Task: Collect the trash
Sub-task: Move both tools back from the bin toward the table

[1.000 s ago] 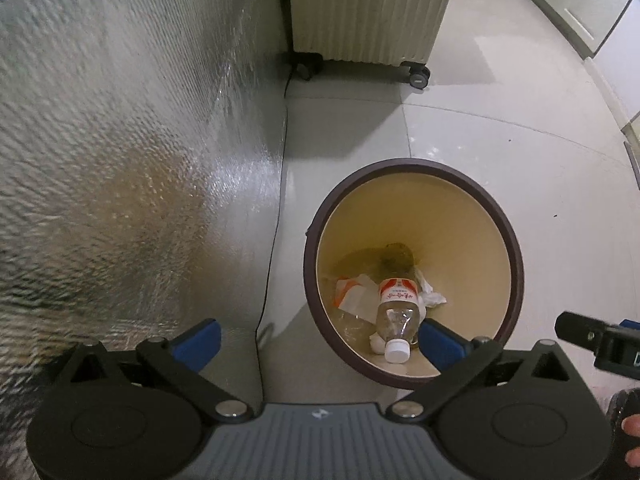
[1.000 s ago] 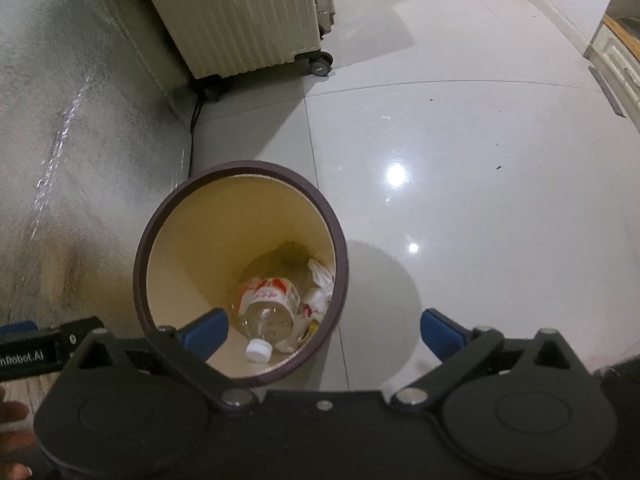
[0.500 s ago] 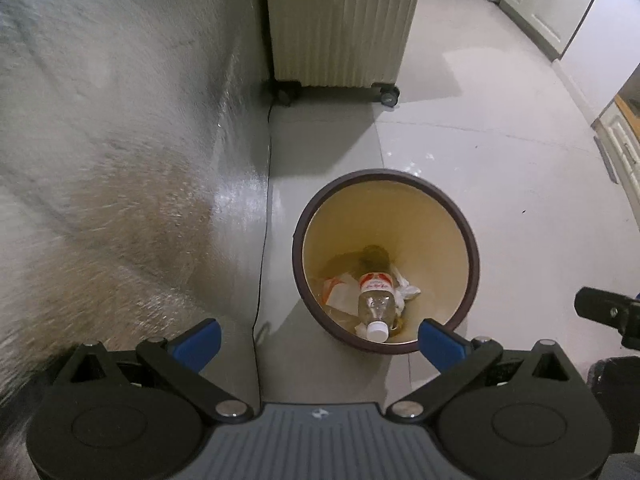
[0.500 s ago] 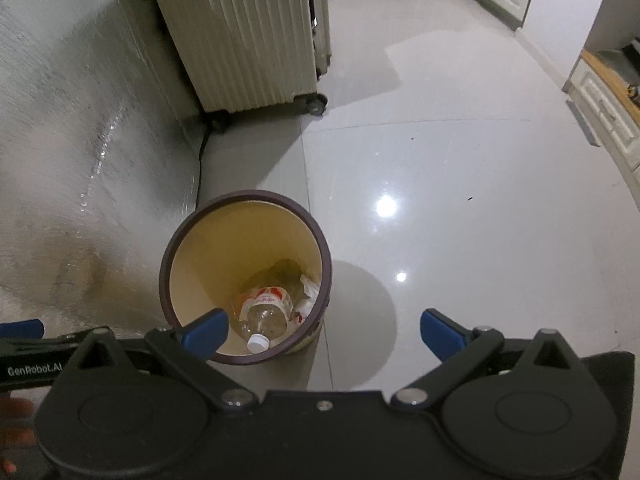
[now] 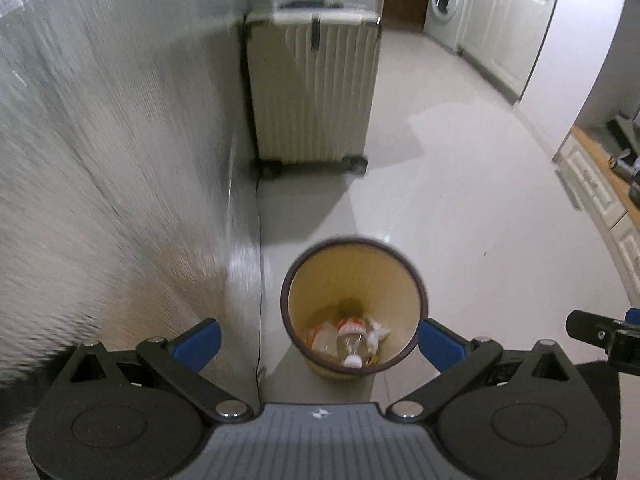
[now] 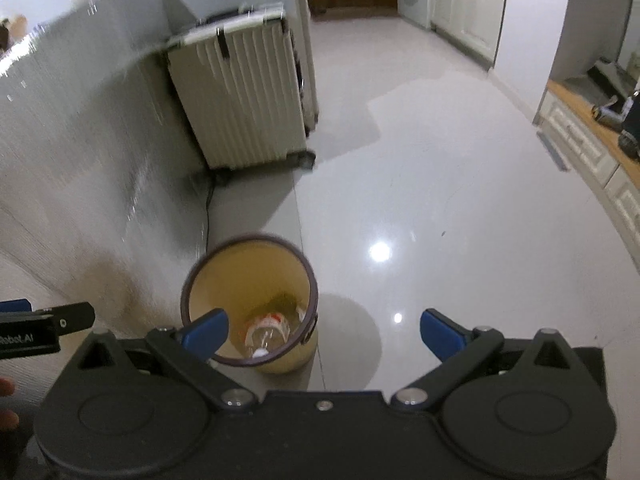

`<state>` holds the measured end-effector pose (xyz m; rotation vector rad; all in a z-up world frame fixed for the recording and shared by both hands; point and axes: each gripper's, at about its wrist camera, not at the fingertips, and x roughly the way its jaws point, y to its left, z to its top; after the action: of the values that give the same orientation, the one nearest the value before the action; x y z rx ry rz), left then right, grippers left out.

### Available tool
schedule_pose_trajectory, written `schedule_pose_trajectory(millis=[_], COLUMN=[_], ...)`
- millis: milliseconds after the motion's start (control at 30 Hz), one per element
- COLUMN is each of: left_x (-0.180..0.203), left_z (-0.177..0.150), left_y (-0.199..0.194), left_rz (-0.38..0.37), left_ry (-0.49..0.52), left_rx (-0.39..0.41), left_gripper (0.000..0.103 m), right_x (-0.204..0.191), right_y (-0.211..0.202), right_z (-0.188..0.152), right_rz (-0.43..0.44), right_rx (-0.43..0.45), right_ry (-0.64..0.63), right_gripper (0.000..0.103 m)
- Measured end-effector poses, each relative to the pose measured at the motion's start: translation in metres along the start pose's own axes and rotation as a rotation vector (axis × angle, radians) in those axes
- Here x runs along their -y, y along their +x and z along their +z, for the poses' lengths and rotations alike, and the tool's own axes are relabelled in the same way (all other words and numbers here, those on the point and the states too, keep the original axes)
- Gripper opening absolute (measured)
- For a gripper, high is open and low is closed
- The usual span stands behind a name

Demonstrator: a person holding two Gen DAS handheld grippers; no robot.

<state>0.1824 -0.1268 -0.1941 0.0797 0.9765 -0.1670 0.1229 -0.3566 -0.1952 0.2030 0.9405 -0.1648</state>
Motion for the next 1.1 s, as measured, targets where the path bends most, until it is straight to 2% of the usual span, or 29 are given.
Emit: schedule_pose_trajectory(millis=[333,633,867,1100], left_x=[0.010,0.006,-0.020,-0.072], left_z=[0.005,0.002,-0.003,-0.003], left_y=[-0.091,-0.185,-0.249,-0.291], left_rz=[-0.033,-0.056,-0.030,-0.005], left_ry=[0.001,0.017,0.018,0.044], left_rx=[0.195,0.411,0.567,0.673], left_gripper=[0.103,0.103,0.103,0.103], right_x=[0.008,-0.001,-0.024,-0.057], right_y=[-0.086,-0.166,-0.213,-0.229], right_z=[0.007,0.011,0.011,0.017], right_rz=[-0.014,0.037,0.112,0.200], right_rx=[0.201,0.399,0.536,0.599], right_ry=[0.006,-0.002,-0.015,-0.017], right_gripper=[0.103,0.103,0.103,0.103])
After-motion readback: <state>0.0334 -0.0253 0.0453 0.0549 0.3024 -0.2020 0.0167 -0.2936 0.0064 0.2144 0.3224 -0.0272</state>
